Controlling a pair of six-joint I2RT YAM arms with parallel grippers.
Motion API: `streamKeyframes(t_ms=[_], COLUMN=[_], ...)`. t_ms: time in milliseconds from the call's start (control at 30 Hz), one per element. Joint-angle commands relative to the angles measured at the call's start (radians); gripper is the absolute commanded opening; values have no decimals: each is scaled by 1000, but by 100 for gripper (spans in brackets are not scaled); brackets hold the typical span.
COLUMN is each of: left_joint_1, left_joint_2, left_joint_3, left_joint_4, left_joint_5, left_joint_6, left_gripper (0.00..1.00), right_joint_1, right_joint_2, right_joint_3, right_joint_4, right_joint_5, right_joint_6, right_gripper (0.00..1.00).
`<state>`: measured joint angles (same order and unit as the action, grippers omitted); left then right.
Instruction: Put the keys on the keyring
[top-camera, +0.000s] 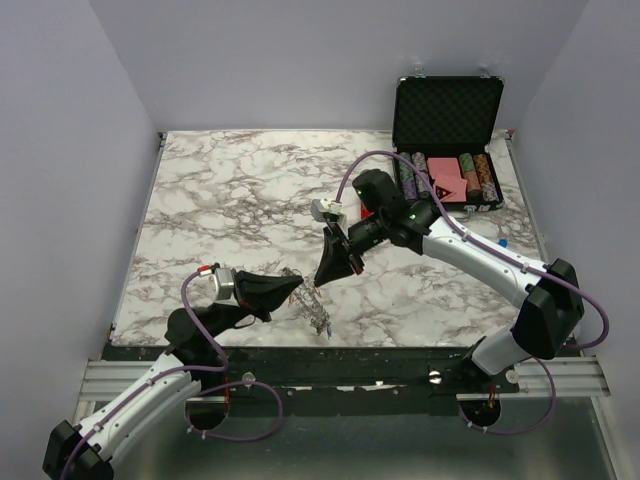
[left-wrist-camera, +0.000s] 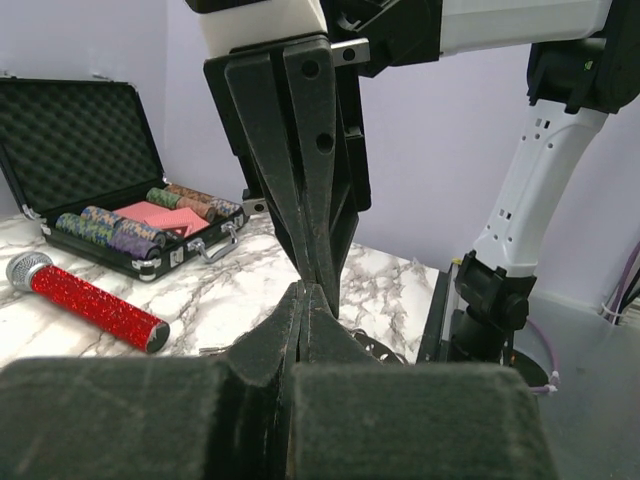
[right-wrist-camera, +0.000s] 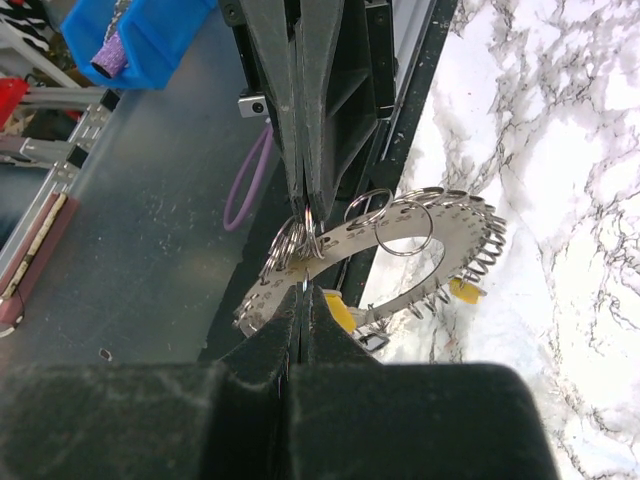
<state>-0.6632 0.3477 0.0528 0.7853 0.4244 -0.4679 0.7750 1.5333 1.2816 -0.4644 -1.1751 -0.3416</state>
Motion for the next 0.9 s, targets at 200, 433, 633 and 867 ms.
streamKeyframes(t_ms=[200, 433, 633, 867], left_joint_1=[-1, -1, 1, 1], left_joint_2=[5, -13, -19, -6], left_joint_3=[-41, -48, -73, -80], left_joint_4=[86, 68, 69, 92], left_joint_5=[-27, -24, -16, -7], left_joint_6=[-26, -37, -52, -67], left_gripper=[0, 0, 0, 0], right_joint_1=[4, -2, -6, -6], right_joint_2=[8, -4, 10, 16], right_joint_3=[30, 73, 102, 88], right_joint_4=[-60, -144, -171, -126], right_joint_5=[-12, 6, -21, -43], right_joint_6=[-54, -134, -148, -97], right_gripper=[0, 0, 0, 0])
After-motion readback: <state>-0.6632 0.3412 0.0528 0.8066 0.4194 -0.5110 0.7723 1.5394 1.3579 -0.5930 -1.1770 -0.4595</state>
